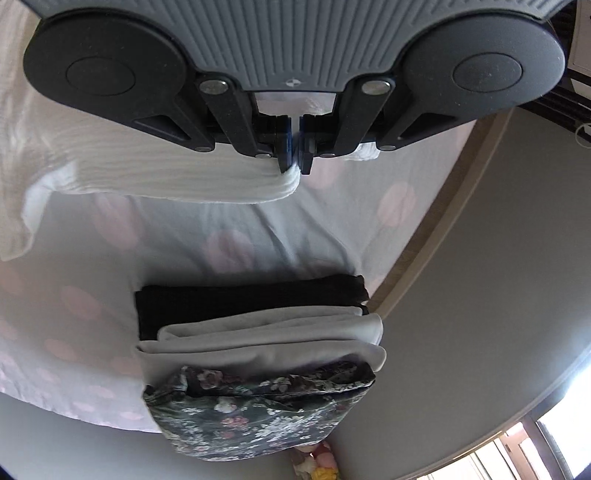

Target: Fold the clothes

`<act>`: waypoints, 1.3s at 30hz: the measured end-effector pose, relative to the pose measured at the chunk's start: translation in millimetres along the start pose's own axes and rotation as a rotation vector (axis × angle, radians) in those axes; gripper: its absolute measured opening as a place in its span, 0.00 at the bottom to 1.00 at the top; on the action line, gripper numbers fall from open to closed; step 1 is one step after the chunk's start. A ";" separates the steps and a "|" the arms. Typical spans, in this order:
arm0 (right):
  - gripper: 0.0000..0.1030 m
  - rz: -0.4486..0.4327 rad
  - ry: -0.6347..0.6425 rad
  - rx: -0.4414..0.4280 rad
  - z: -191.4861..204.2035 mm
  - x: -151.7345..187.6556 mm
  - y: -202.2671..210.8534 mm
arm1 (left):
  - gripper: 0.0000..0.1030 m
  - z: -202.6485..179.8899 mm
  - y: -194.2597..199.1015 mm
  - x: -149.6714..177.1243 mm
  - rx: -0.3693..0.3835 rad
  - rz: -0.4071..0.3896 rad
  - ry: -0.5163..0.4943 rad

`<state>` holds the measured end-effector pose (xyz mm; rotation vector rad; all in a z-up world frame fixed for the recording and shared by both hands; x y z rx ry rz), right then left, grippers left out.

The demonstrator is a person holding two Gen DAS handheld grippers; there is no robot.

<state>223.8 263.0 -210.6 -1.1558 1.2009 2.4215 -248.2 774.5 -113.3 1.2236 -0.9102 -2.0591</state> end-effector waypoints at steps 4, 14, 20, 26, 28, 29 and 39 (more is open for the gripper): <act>0.37 0.007 0.040 0.027 1.1 2.3 -11.0 | 0.04 5.5 -47.9 -2.6 -0.061 0.048 -0.030; 0.39 0.025 0.085 0.045 1.2 6.4 -25.5 | 0.17 -9.4 -115.5 33.5 -0.038 0.104 -0.069; 0.40 0.027 0.073 0.034 1.6 6.5 -25.1 | 0.58 18.7 -77.9 29.7 0.005 0.010 -0.045; 0.41 0.027 0.064 0.021 4.9 7.1 -21.5 | 0.68 54.7 -54.3 62.4 0.068 0.008 0.103; 0.41 0.023 0.062 0.020 5.1 6.7 -19.9 | 0.71 64.9 -51.5 77.1 0.086 0.024 0.156; 0.41 0.021 0.061 0.020 5.1 6.4 -19.2 | 0.71 69.1 -52.9 84.9 0.085 0.043 0.175; 0.42 0.024 0.101 0.031 9.3 8.4 -21.6 | 0.46 79.3 -103.0 110.2 0.294 0.090 0.579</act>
Point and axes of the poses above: each gripper's, at about its wrist camera, not at the fingertips, and y roughly against the way its jaws point, z to its left, x to its underside, the point moved 9 cm from there along -y, roughly the way its jaws point, and after that the axes turned 2 degrees about -y, right-handed, at the moved point
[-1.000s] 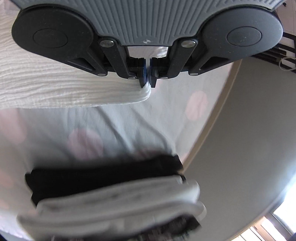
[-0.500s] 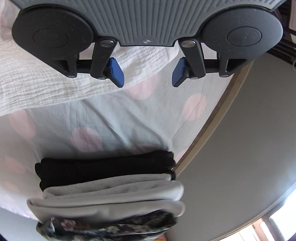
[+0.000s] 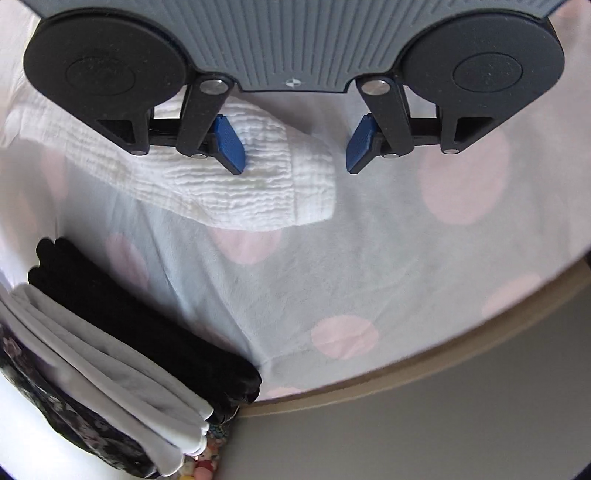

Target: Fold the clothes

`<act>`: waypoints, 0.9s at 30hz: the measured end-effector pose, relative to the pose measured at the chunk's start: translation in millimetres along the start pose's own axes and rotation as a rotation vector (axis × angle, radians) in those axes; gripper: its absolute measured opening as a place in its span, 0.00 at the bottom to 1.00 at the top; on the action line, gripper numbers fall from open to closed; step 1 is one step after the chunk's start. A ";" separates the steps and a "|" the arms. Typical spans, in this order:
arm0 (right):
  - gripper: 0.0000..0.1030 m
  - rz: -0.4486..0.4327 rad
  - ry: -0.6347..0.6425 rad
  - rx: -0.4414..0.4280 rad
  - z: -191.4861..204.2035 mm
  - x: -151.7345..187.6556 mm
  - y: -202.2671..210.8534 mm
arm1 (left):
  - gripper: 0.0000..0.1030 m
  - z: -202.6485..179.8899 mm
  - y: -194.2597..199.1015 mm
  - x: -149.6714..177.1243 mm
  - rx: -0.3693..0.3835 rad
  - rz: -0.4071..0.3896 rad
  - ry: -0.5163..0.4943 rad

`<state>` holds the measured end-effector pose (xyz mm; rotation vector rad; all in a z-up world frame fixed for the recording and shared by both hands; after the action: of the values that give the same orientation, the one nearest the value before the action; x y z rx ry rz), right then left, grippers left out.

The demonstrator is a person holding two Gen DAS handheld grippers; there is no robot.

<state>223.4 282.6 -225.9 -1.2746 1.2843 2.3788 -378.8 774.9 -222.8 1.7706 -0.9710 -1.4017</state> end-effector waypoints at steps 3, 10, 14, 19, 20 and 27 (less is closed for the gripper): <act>0.42 0.002 -0.003 0.010 -1.9 -0.1 -2.0 | 0.19 -19.9 3.1 -3.5 -0.027 -0.023 -0.084; 0.42 0.003 0.001 0.010 -2.1 0.3 -2.7 | 0.12 -61.5 56.7 -42.7 -0.151 -0.141 -0.369; 0.43 0.003 -0.006 0.008 -2.2 0.1 -2.5 | 0.12 -60.8 58.0 -51.0 -0.274 -0.083 -0.493; 0.43 0.002 -0.010 0.005 -2.4 -0.1 -2.5 | 0.27 -51.8 24.8 -30.9 -0.350 0.034 -0.527; 0.43 0.002 -0.010 0.005 -2.3 -0.1 -2.4 | 0.29 -47.6 18.5 -26.1 -0.369 0.044 -0.529; 0.44 -0.005 -0.014 0.000 -1.2 -1.2 -1.4 | 0.57 -27.9 29.3 -20.7 -0.428 -0.044 -0.489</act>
<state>225.5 282.9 -226.2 -1.2576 1.2758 2.3799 -358.8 779.8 -182.3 1.1643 -0.7874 -1.9534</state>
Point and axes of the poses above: each gripper's, at about its wrist camera, not at the fingertips, and y roughly against the way its jaws point, z to its left, x to its underside, the point moved 9 cm from there along -y, roughly the way its jaws point, and after that the axes turned 2 degrees about -y, right-handed, at the moved point
